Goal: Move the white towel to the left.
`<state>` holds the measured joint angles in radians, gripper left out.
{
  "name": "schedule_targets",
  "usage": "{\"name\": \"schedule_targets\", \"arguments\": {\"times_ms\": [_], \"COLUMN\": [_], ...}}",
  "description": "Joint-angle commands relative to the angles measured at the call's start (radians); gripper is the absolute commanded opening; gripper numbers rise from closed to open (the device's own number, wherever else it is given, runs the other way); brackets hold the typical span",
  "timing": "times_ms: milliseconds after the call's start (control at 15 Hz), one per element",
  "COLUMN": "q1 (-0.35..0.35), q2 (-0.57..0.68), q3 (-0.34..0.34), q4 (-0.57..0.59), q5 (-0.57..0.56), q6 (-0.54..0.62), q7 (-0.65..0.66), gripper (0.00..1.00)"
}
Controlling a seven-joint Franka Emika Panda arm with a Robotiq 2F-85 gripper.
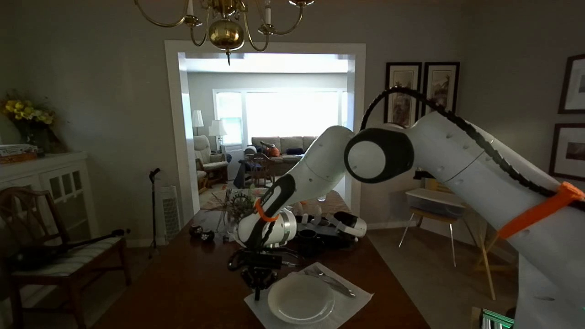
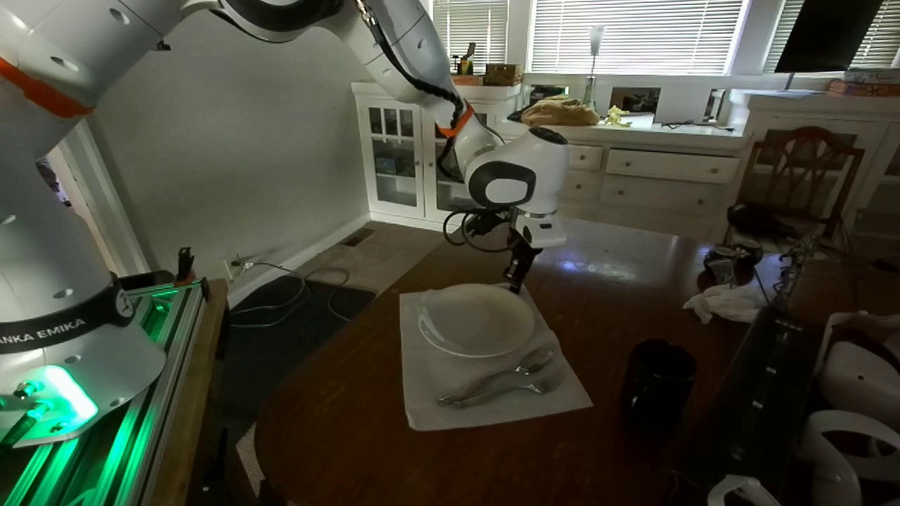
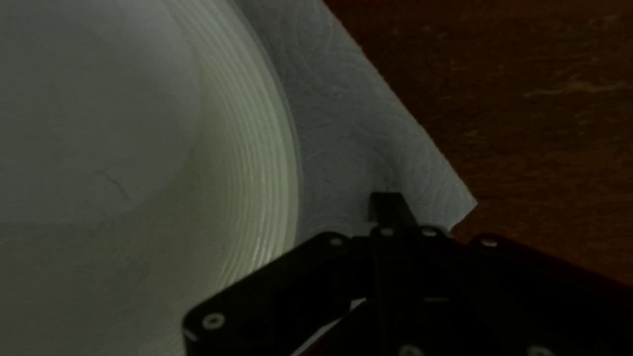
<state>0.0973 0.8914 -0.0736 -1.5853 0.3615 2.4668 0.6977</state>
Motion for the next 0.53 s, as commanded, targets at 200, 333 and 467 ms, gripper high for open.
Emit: {"name": "schedule_targets", "arguments": {"times_ms": [200, 333, 467], "q1": [-0.007, -0.013, -0.023], "q2": [0.123, 0.142, 0.159], "q3": [-0.029, -0.036, -0.042], "q4": [0.161, 0.193, 0.22], "q5": [-0.033, -0.037, -0.042], "q6": [-0.011, -0.017, -0.026], "q7": [0.11, 0.138, 0.164], "gripper": [0.0, 0.0, 0.0]}}
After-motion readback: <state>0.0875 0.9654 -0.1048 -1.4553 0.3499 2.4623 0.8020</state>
